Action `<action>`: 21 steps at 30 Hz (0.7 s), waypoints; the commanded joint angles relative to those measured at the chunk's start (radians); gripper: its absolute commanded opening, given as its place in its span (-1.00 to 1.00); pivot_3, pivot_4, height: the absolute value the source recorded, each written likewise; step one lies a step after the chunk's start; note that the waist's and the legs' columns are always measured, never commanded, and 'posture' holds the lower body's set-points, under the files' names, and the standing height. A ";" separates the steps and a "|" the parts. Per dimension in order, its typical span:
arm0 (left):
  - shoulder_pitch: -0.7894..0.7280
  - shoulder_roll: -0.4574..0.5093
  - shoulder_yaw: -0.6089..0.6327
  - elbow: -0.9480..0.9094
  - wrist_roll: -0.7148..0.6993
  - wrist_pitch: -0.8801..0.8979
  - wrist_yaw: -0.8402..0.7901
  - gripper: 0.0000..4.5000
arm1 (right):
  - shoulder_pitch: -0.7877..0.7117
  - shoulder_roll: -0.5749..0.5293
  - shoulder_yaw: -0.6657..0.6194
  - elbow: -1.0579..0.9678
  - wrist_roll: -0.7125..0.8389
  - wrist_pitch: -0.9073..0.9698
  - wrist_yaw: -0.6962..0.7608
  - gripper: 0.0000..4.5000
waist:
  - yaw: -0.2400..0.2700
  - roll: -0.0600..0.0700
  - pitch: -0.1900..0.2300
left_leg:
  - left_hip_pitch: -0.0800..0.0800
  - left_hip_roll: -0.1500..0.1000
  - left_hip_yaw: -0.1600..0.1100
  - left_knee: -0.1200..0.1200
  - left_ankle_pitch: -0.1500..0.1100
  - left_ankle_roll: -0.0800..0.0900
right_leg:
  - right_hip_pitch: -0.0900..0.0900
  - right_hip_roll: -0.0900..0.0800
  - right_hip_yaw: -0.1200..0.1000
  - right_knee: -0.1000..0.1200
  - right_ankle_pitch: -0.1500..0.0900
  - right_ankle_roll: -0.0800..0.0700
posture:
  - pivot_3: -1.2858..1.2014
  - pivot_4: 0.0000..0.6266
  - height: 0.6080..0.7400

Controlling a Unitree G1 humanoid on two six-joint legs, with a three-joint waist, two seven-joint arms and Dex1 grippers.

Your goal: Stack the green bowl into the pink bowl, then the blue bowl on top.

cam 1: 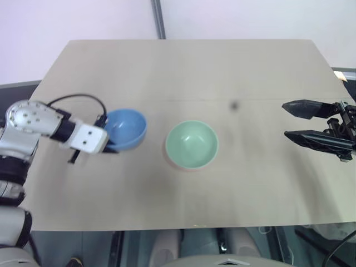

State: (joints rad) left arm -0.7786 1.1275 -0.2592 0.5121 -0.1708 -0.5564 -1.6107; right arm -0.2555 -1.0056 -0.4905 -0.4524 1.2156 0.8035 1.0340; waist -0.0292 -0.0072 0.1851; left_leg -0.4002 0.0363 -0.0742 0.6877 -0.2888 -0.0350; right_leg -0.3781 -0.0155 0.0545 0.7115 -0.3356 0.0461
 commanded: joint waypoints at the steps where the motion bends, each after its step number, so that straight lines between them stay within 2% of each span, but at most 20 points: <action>1: -0.152 -0.030 0.011 -0.074 -0.070 0.064 -0.004 -0.97 | -0.010 -0.017 -0.031 -0.009 0.002 -0.010 0.004 0.64 | -0.001 0.000 0.000 | 0.000 0.000 0.000 0.000 0.000 0.000 | 0.000 0.000 0.000 0.000 0.000 0.000 | 0.03 -0.52 1.00; 5: -0.312 -0.103 -0.035 -0.062 -0.121 0.032 -0.004 -0.97 | -0.010 -0.016 -0.029 -0.010 0.002 -0.011 0.003 0.64 | -0.010 0.000 0.000 | 0.000 0.000 0.001 0.000 0.000 0.000 | 0.000 0.000 0.001 -0.001 0.000 0.000 | 0.03 -0.52 1.00; 8: -0.369 -0.113 -0.102 -0.081 -0.175 0.012 -0.004 -0.97 | -0.005 -0.017 -0.033 -0.012 0.002 -0.010 0.003 0.64 | -0.018 0.000 0.000 | 0.000 0.000 0.001 0.000 0.000 0.000 | 0.000 0.000 0.001 -0.001 0.000 0.000 | 0.03 -0.52 1.00; 14: -0.365 -0.066 -0.268 -0.218 -0.307 -0.028 -0.004 -0.97 | 0.010 -0.019 -0.051 -0.020 0.005 -0.008 0.000 0.64 | -0.019 0.000 0.000 | 0.001 0.000 0.002 -0.001 0.000 0.000 | 0.000 0.000 0.003 -0.001 0.000 0.000 | 0.03 -0.52 1.00; 21: -0.333 -0.027 -0.368 -0.321 -0.362 -0.069 -0.004 -0.97 | 0.034 -0.018 -0.073 -0.032 0.008 -0.010 -0.011 0.64 | -0.012 0.000 0.000 | 0.001 0.000 0.002 -0.001 0.000 0.000 | 0.000 0.000 0.003 -0.001 0.000 0.000 | 0.03 -0.52 1.00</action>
State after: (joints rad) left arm -1.1066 1.0665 -0.6220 0.2220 -0.5020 -0.6083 -1.6106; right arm -0.2228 -1.0086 -0.5150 -0.4587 1.2124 0.8035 1.0228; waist -0.0411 -0.0069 0.1854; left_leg -0.3994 0.0364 -0.0724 0.6872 -0.2885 -0.0354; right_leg -0.3782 -0.0151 0.0571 0.7108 -0.3356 0.0462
